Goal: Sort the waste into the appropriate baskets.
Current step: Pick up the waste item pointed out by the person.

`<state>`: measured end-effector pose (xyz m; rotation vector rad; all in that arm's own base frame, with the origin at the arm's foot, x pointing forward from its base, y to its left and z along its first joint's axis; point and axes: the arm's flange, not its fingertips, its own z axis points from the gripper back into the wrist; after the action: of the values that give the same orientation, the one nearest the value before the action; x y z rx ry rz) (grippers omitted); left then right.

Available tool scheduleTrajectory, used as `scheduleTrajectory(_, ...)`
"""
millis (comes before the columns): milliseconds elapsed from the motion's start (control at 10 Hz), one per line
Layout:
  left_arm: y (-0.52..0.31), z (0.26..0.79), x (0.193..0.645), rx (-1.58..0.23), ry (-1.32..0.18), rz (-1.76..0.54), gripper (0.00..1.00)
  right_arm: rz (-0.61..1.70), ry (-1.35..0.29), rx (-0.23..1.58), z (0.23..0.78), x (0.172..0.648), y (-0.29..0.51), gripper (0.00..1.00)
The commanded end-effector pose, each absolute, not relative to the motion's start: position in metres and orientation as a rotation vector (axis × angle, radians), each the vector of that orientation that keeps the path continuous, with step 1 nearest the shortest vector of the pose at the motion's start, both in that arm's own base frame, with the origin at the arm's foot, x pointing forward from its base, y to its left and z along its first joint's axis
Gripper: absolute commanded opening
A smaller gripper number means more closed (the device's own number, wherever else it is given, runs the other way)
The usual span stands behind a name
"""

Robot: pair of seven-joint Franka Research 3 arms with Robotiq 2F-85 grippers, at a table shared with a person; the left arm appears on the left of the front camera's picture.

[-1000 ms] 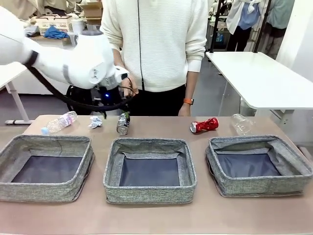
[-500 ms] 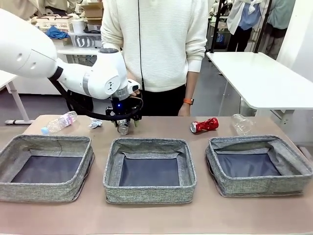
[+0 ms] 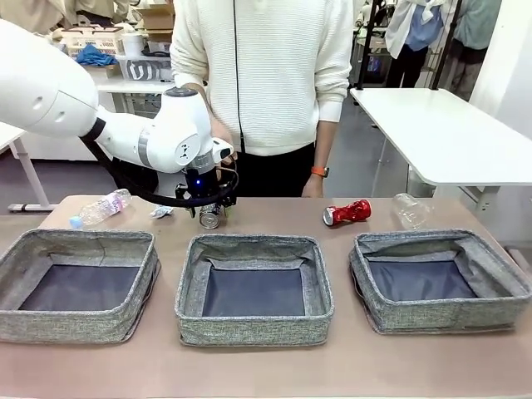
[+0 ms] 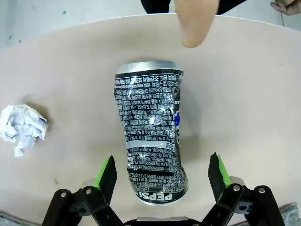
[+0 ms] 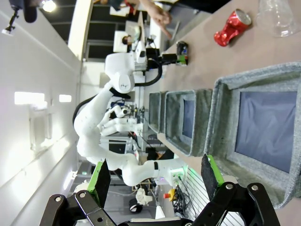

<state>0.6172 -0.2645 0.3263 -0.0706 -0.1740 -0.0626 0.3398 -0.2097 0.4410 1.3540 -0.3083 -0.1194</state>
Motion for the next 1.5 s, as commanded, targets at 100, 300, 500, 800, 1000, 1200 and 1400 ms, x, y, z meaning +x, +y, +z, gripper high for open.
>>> scheduleTrajectory(100, -0.266, 0.324, 0.617, -0.09, -0.16, -0.064, 1.0, -0.087, -0.322, 1.355, 0.442, 0.339, -0.209, 1.0)
scheduleTrajectory(300, -0.265, 0.322, 0.618, -0.078, -0.144, -0.072, 0.41, -0.087, -0.322, 1.355, 0.442, 0.339, -0.209, 1.0)
scheduleTrajectory(500, -0.267, 0.32, 0.619, -0.07, -0.136, -0.087, 0.0, -0.087, -0.322, 1.355, 0.442, 0.339, -0.209, 1.0)
scheduleTrajectory(800, -0.265, 0.319, 0.619, -0.066, -0.131, -0.086, 0.0, -0.087, -0.322, 1.355, 0.442, 0.339, -0.209, 1.0)
scheduleTrajectory(1000, -0.265, 0.32, 0.619, -0.067, -0.131, -0.085, 0.0, -0.087, -0.322, 1.355, 0.442, 0.339, -0.209, 1.0)
scheduleTrajectory(1200, -0.264, 0.321, 0.617, -0.053, -0.124, -0.068, 0.0, -0.087, -0.322, 1.355, 0.442, 0.339, -0.209, 1.0)
scheduleTrajectory(1400, -0.244, 0.345, 0.602, -0.027, -0.018, 0.029, 0.0, -0.087, -0.322, 1.355, 0.442, 0.339, -0.209, 1.0)
